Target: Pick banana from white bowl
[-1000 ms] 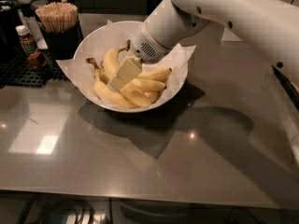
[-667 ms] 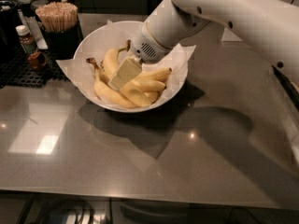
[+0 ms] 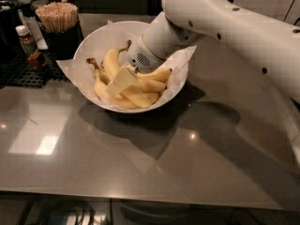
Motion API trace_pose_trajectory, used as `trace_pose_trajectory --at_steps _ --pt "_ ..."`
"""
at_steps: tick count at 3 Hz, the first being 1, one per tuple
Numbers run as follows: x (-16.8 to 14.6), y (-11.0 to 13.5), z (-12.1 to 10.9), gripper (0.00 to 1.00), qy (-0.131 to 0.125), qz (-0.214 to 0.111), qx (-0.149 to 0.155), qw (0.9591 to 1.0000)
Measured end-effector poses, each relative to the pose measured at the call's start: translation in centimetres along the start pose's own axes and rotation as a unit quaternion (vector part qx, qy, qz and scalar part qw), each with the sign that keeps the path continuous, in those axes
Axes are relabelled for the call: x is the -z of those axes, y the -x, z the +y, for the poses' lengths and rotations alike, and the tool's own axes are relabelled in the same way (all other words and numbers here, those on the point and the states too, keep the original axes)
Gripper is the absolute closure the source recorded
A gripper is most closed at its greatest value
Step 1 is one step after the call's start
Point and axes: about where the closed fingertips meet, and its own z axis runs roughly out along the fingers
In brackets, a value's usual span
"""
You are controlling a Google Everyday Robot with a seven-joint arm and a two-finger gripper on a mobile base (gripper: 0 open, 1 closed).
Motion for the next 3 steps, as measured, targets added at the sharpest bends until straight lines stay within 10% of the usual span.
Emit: trace_pose_trajectory --at_steps 1,3 --pt "-1.40 -0.54 -0.25 0.34 0.007 0.000 -0.022 0.9997" --pt "-1.15 -0.41 -0.13 0.75 0.002 -0.009 -0.018 0.9998"
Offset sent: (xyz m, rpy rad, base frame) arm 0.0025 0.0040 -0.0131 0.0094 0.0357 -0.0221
